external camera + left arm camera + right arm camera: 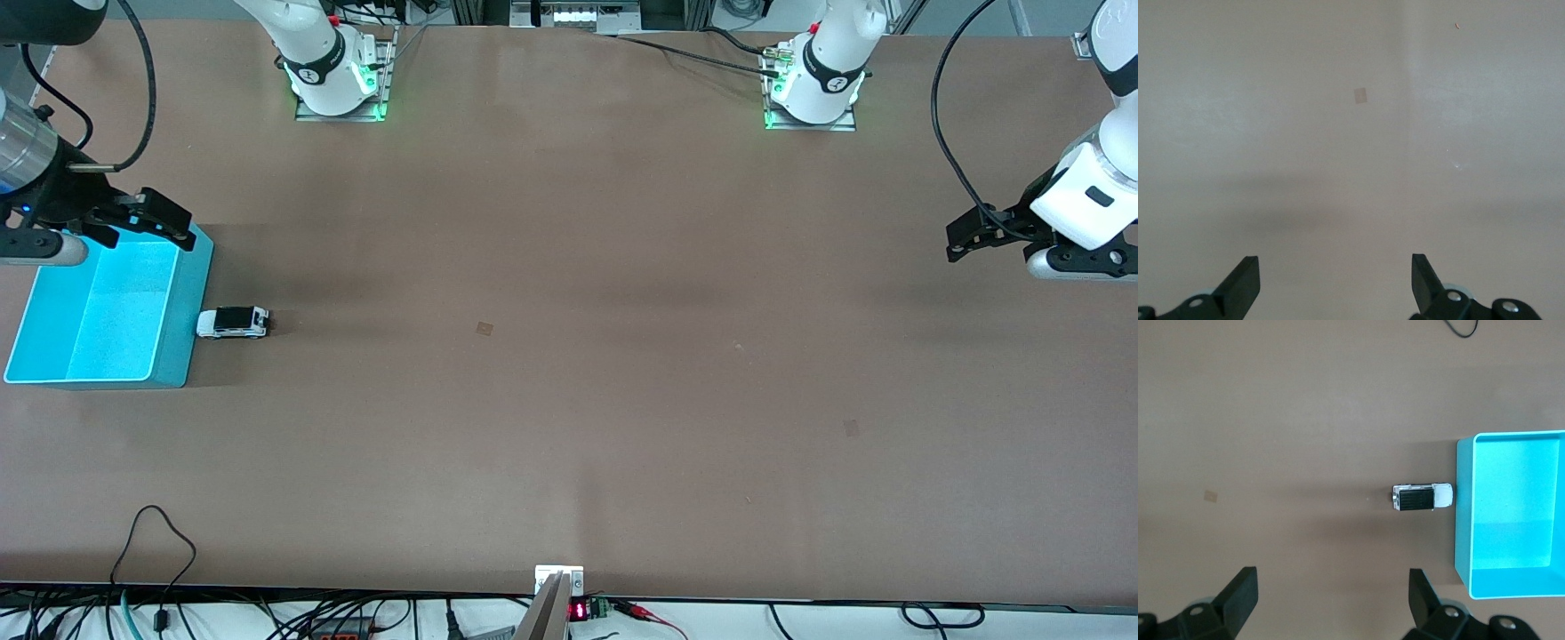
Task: Wind and store white jeep toy
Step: 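Reach the right gripper down to the jeep beside the bin, then grasp the jeep with the right gripper and lift it, then carry the jeep over the blue bin with the right gripper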
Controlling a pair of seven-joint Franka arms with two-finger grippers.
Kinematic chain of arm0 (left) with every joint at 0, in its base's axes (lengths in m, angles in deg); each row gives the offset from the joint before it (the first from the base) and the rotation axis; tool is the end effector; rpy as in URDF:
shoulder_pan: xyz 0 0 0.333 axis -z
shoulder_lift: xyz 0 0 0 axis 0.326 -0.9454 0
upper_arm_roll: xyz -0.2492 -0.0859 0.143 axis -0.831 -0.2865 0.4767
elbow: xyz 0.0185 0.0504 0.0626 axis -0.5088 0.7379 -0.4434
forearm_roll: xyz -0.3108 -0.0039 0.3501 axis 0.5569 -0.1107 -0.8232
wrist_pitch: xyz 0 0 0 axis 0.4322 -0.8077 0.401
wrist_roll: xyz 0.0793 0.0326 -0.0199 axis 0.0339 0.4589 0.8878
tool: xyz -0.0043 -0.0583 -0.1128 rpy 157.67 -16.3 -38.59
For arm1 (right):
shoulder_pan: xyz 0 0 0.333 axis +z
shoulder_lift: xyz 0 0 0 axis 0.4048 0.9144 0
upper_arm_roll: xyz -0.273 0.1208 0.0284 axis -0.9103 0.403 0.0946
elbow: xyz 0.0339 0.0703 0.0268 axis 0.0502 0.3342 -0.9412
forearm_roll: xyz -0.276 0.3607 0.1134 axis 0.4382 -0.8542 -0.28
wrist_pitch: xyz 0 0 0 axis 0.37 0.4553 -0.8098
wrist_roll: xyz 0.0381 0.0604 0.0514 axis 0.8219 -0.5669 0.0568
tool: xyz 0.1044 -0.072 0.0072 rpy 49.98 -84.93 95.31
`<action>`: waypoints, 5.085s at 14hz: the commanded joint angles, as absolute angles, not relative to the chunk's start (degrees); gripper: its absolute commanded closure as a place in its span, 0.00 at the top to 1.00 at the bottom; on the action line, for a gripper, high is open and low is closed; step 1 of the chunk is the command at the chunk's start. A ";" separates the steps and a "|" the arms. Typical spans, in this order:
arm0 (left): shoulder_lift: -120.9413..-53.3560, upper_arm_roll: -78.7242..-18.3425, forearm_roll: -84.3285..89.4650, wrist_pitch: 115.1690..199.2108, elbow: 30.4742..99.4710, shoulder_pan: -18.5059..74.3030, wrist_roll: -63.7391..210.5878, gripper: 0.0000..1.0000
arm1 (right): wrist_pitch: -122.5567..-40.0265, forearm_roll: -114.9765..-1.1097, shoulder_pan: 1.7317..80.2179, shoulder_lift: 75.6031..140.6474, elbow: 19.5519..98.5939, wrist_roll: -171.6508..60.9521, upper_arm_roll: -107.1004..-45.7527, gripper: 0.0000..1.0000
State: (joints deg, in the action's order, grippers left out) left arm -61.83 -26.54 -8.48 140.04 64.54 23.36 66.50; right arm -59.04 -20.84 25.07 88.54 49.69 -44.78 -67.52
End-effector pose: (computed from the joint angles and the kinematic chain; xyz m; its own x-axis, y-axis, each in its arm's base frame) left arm 0.6410 -0.0025 0.5121 0.9997 -0.0245 0.0055 -0.0243 -0.9991 -0.0358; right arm 0.6533 0.0514 0.5547 0.9999 -0.0155 -0.0039 -0.0155 -0.9999 0.0010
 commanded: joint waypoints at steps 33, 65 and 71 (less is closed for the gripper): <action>-60.65 -27.22 -9.24 139.08 65.54 23.86 66.01 1.00 | -116.66 -17.24 9.11 102.15 89.69 -142.34 -67.73 1.00; -60.74 -27.13 -9.41 138.46 65.63 23.15 65.92 1.00 | -97.87 -26.29 9.29 104.53 68.25 -124.02 -62.45 0.00; -60.74 -27.22 -9.50 138.55 65.63 23.16 65.83 1.00 | -90.30 -25.33 5.16 101.54 68.24 -98.77 -65.25 0.00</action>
